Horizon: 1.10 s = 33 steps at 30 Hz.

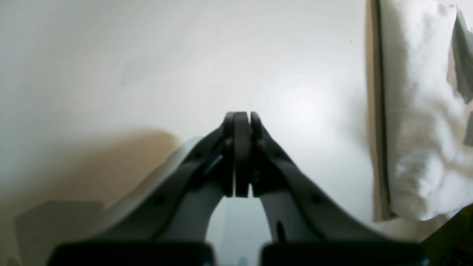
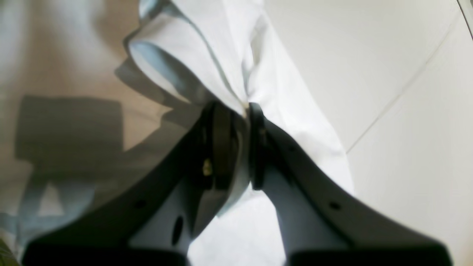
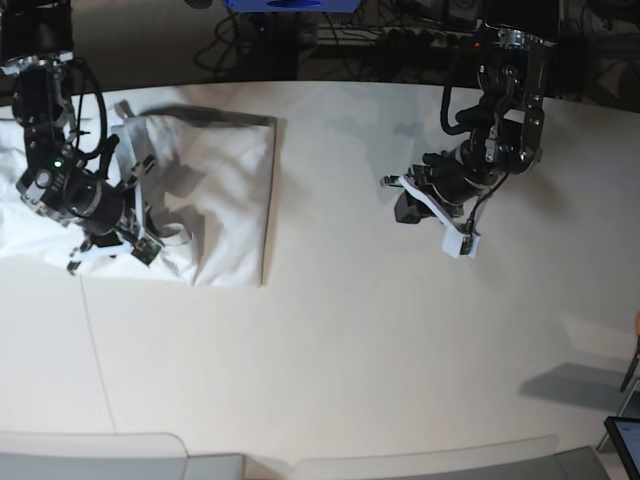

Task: Fold the T-shirt properly
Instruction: 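Press and smooth the folded shirt with the right gripper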

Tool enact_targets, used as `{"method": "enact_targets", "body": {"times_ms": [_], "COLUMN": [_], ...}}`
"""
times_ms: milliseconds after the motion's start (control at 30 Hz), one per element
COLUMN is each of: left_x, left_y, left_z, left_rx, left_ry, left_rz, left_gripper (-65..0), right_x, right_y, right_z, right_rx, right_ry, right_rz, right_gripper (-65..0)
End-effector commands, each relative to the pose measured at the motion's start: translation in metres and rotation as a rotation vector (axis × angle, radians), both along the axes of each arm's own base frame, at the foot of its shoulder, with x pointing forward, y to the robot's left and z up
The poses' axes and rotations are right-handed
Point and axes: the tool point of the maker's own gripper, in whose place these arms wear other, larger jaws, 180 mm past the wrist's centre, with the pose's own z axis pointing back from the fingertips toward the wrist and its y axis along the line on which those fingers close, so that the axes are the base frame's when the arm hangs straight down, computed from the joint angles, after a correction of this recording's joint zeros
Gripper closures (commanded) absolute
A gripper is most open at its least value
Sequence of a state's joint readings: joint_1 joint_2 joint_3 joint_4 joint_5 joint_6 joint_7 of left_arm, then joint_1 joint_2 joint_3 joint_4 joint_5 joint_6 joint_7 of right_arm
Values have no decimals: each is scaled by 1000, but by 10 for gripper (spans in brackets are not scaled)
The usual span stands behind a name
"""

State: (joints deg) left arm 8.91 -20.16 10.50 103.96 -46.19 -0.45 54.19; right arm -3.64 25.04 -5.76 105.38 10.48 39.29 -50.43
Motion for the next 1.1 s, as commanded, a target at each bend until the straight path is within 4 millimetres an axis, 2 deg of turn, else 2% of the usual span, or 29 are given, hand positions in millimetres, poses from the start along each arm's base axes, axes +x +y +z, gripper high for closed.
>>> {"method": "enact_targets", "body": {"times_ms": [0, 133, 333, 533, 633, 733, 900, 1067], "left_x": [8, 8, 5, 5, 8, 8, 8, 8], "left_y": [1, 2, 2, 2, 1, 1, -3, -3], "left_z": [11, 11, -1, -2, 0, 0, 0, 0], "left_rx": [-5, -5, -13, -14, -16, -17, -28, -29], "left_ry": [-45, -44, -9, -7, -14, -15, -14, -15], "left_rz": [0, 1, 15, 16, 16, 15, 18, 18], "left_gripper": [0, 0, 0, 0, 0, 0, 0, 0], "right_x": [10, 16, 26, 32, 36, 41, 47, 46], "right_y": [-7, -17, -23, -28, -42, -61, -89, -98], "right_z": [6, -6, 2, 7, 5, 6, 21, 23], "right_rx": [-5, -11, -24, -36, -34, -31, -23, -19], "right_ry": [-28, 11, -11, -26, -19, -18, -63, -71], "right_rz": [-11, -29, -32, -35, -83, -144, -232, -263], "right_gripper": [-70, -70, -68, -73, -78, -138, -279, -297]}}
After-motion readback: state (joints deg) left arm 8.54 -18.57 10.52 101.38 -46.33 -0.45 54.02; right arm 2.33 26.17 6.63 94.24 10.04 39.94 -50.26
